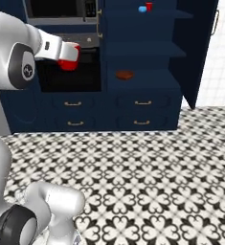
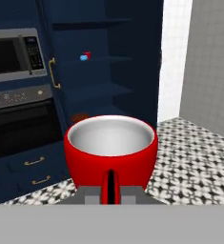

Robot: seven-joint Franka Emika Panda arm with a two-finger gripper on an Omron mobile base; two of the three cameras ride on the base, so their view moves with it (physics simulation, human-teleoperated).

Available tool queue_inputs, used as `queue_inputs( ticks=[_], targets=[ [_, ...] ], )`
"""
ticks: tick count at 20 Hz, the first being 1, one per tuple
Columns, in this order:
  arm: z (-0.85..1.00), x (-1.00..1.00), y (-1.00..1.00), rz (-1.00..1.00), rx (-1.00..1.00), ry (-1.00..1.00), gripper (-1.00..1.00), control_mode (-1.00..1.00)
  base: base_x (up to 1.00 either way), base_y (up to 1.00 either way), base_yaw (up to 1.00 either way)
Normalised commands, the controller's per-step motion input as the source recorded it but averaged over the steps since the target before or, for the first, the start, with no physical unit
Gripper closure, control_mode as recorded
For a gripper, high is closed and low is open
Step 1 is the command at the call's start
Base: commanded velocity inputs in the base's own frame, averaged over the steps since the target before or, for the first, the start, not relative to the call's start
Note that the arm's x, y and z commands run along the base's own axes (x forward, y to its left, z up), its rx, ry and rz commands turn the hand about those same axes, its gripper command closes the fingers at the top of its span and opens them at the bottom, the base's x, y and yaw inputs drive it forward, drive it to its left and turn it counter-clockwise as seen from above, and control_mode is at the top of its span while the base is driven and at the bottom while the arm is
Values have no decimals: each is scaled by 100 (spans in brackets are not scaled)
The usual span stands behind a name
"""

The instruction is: Gather all objects into one cabinet and sort the glasses and bowls to opposite sides.

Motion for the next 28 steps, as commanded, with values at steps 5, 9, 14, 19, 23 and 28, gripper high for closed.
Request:
queue_inputs(
  ticks=[5,9,14,19,23,28],
  targets=[
    [0,0,0,0,0,0,100,100,100,-34,4],
    [0,0,0,0,0,0,100,100,100,-31,10],
    [0,0,0,0,0,0,100,100,100,-48,23],
    [0,0,0,0,0,0,100,100,100,-66,41],
    [0,0,0,0,0,0,100,100,75,-49,31],
    [0,0,0,0,0,0,100,100,0,0,0]
  ],
)
